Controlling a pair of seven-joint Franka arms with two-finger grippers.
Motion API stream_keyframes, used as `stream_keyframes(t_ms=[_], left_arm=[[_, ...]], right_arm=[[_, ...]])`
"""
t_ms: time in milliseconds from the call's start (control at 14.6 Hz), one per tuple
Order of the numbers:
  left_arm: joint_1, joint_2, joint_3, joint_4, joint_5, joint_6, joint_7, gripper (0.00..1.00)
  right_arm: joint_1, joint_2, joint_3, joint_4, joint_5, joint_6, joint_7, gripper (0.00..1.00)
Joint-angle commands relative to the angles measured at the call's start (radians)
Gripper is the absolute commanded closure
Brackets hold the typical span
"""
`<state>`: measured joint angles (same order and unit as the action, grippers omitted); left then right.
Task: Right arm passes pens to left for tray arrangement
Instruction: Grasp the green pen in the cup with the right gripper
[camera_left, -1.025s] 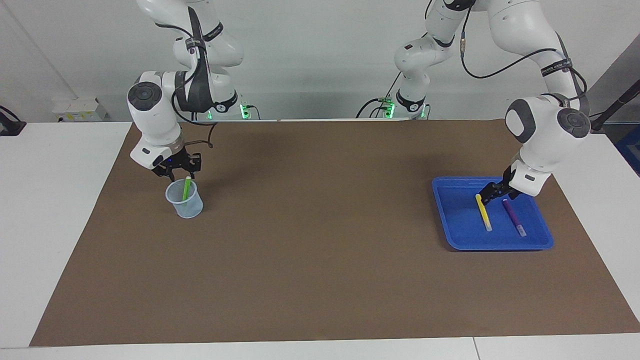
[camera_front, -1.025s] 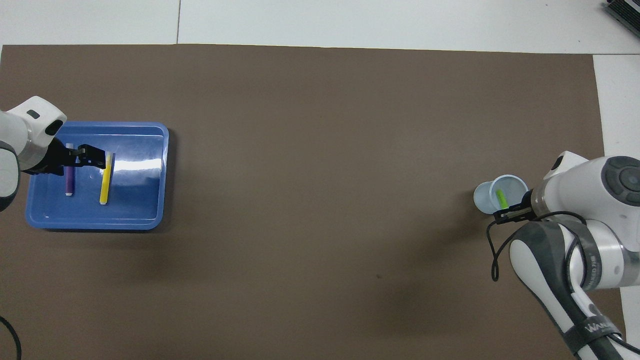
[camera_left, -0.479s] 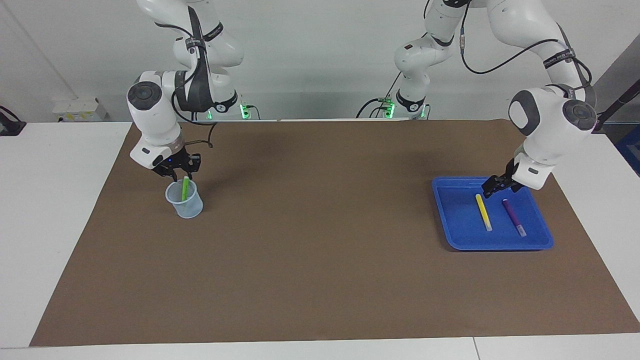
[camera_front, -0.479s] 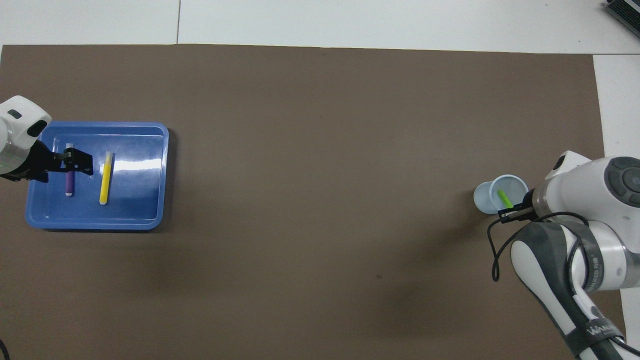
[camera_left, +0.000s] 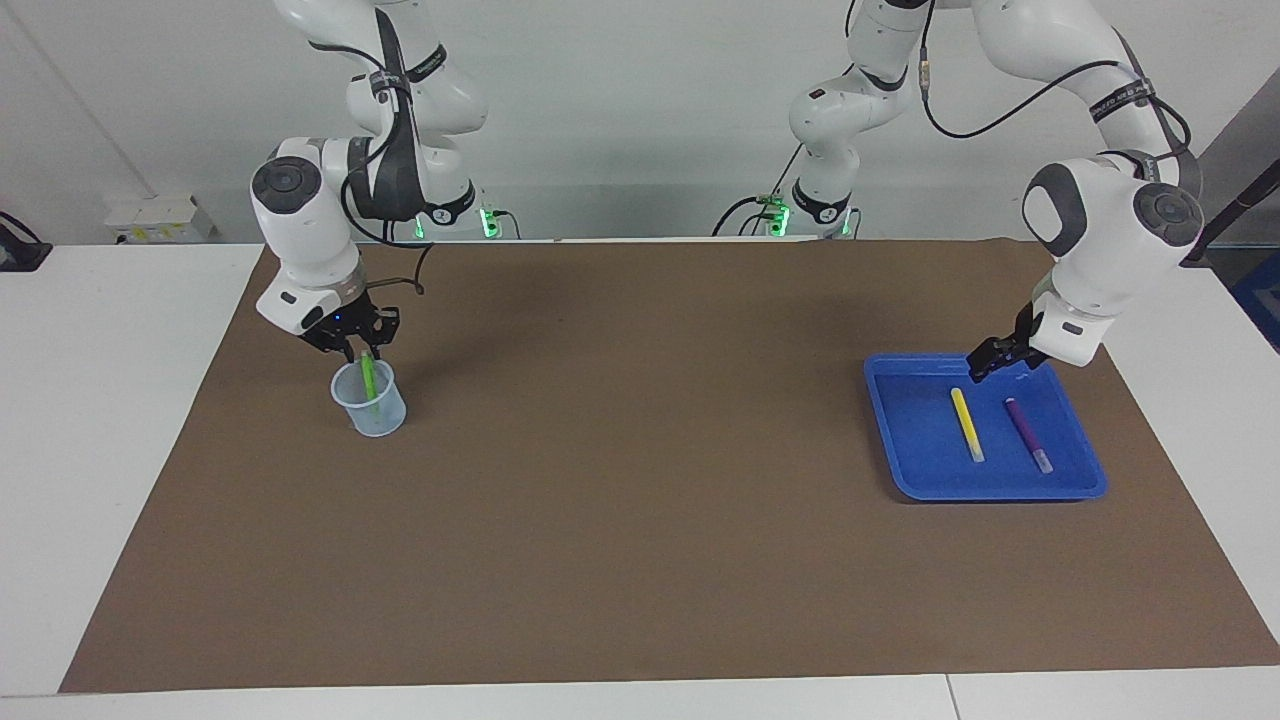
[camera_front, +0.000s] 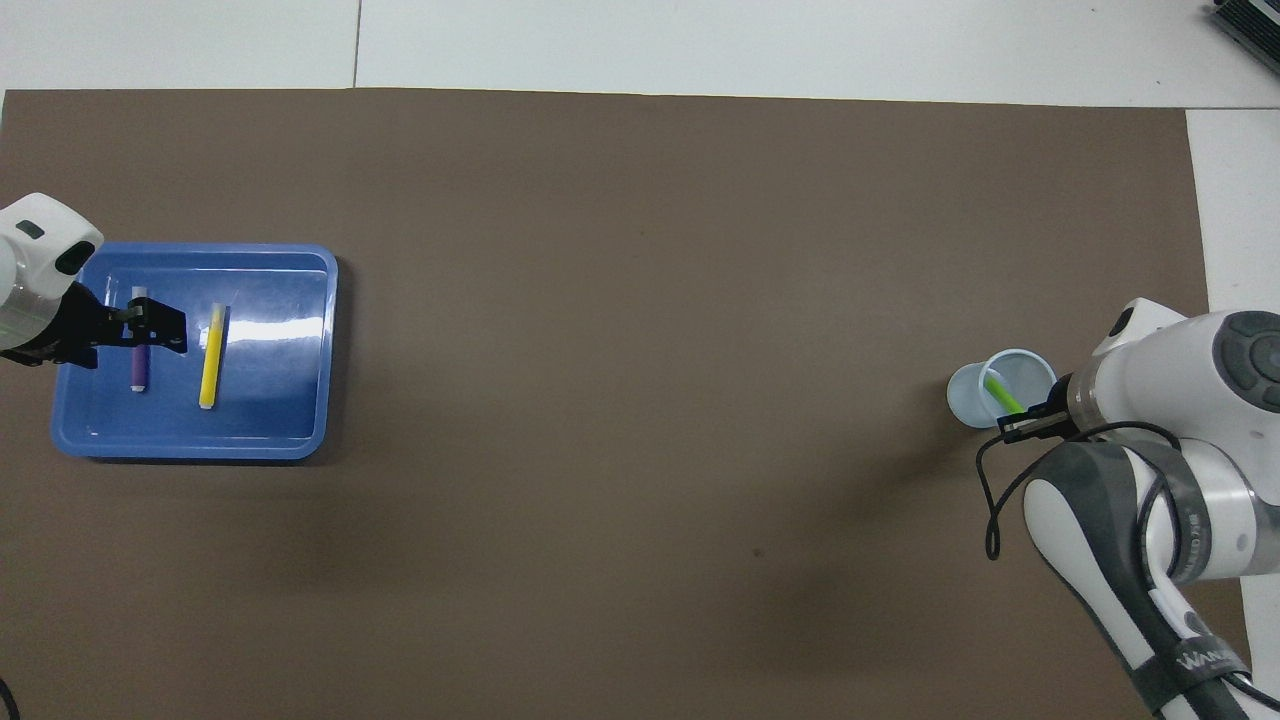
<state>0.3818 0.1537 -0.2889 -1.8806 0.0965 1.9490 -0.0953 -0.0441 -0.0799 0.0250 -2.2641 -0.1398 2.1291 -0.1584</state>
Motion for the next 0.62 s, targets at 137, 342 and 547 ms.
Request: stream_keyframes(t_ms=[137,342,547], left_arm=[[-0.006,-0.014,0.002,-0.006,-0.011,-0.01,-0.018,0.0],[-0.006,-0.014,0.002,-0.006,-0.009,-0.012,-0.018,0.0],[-0.008,-0.014,0.002,-0.008,-0.011,-0.007,-0.046,0.0]], right_arm=[[-0.002,-0.004,0.001,0.0,0.002,0.006,0.014,1.0],[0.0,-0.004,0.001,0.002,0.002,0.005,0.011,1.0],[0.0,-0.004,0.001,0.034,0.002,-0.027,0.005,1.0]])
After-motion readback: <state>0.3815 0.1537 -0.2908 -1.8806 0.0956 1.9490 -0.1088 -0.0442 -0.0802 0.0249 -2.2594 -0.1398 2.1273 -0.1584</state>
